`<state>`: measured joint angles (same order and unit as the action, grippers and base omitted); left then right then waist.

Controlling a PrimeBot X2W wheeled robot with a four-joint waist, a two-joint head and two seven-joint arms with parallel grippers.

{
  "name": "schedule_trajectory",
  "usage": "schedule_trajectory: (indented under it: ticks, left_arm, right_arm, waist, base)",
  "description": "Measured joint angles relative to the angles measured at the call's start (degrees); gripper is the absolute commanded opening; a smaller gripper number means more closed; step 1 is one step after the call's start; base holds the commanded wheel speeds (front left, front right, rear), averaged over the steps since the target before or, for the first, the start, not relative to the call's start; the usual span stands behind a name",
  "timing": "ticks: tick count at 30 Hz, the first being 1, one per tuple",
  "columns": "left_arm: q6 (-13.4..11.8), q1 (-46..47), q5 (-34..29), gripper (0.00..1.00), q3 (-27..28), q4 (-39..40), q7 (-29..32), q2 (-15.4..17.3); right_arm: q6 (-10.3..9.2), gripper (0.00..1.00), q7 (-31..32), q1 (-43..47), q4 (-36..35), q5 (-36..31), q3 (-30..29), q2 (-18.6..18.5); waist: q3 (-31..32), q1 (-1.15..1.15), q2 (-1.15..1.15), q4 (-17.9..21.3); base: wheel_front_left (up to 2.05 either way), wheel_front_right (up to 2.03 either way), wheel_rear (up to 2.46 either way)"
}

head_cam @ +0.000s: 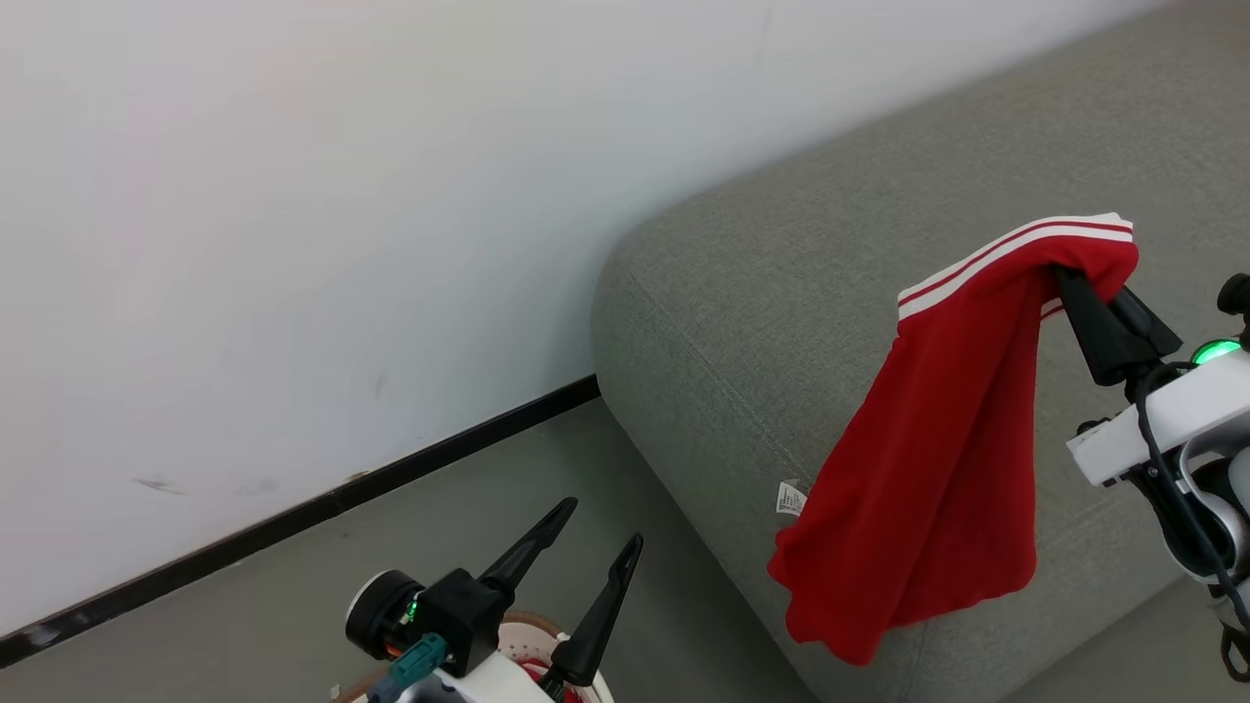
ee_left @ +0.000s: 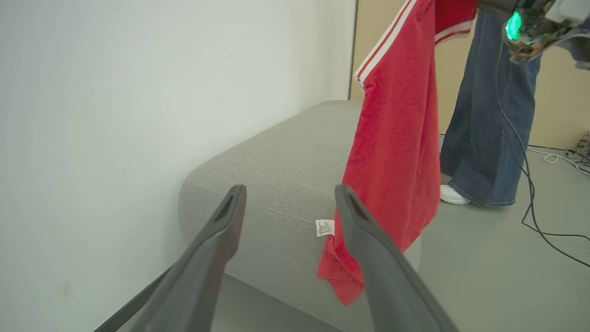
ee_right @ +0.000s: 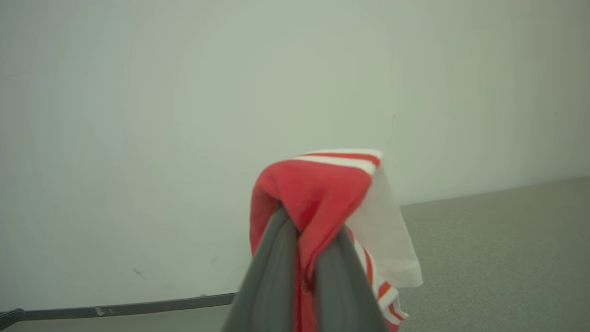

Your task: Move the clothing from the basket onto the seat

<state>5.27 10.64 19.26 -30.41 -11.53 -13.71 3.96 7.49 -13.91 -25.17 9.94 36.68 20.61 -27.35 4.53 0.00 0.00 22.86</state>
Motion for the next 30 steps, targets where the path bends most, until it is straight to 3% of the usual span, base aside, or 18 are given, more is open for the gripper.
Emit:
schedule_trajectory:
  ticks: [15, 30]
  left_arm:
    - [-0.4, -0.5, -0.3, 1.0, 0.0, 2.0, -0.1, -0.1]
    - [-5.0, -0.2, -4.4, 1.0, 3.5, 7.6, -0.5, 2.6]
  right_arm:
    - [0.0, 0.0, 4.1, -1.0, -0.6, 0.4, -2.8, -0.1]
    - [0.0, 0.0, 10.1, -23.6, 8.9, -0.3, -10.7, -1.2]
  waist:
    - [-2.3, 0.0, 0.0, 4.4]
    - [-7.6, 0.0, 0.0, 2.9]
  base:
    - [0.0, 0.0, 0.0]
    - [0.0, 0.0, 0.0]
